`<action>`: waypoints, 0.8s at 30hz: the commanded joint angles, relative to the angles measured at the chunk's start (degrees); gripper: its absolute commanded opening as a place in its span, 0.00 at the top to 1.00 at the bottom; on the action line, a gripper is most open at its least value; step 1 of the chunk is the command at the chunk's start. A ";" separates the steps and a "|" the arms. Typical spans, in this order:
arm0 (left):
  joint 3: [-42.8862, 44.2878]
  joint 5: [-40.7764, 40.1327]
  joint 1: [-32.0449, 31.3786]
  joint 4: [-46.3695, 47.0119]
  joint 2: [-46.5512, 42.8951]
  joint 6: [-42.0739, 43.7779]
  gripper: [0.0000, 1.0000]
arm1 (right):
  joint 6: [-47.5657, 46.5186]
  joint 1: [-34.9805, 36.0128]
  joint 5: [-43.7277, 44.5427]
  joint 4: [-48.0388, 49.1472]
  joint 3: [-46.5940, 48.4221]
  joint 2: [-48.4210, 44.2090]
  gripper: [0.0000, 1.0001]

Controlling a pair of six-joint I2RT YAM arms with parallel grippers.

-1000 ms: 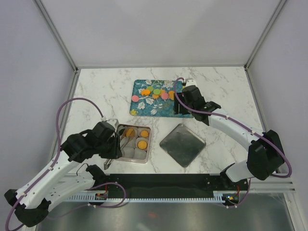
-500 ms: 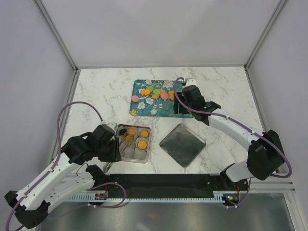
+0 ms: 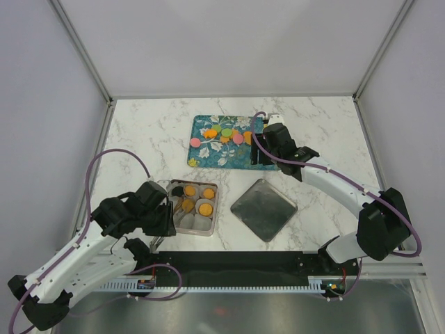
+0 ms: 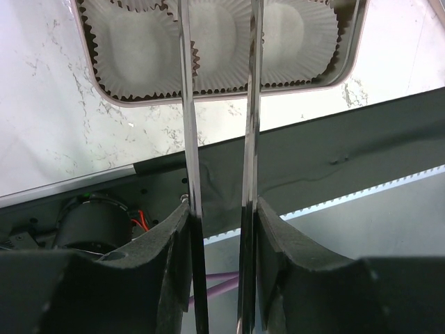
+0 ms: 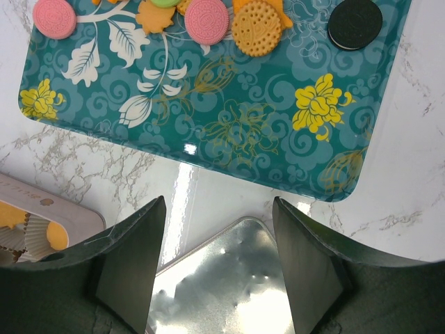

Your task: Pack the cookies

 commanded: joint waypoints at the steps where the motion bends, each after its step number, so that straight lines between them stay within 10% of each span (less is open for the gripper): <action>1: -0.05 1.25 -0.26 1.11 -0.50 -0.47 0.58 | -0.05 -0.12 0.16 1.92 -0.24 -0.27 0.29; 24: 1.35 -0.34 -0.35 2.25 0.38 -0.12 0.52 | -0.13 -0.12 0.51 1.92 -0.76 -0.80 0.29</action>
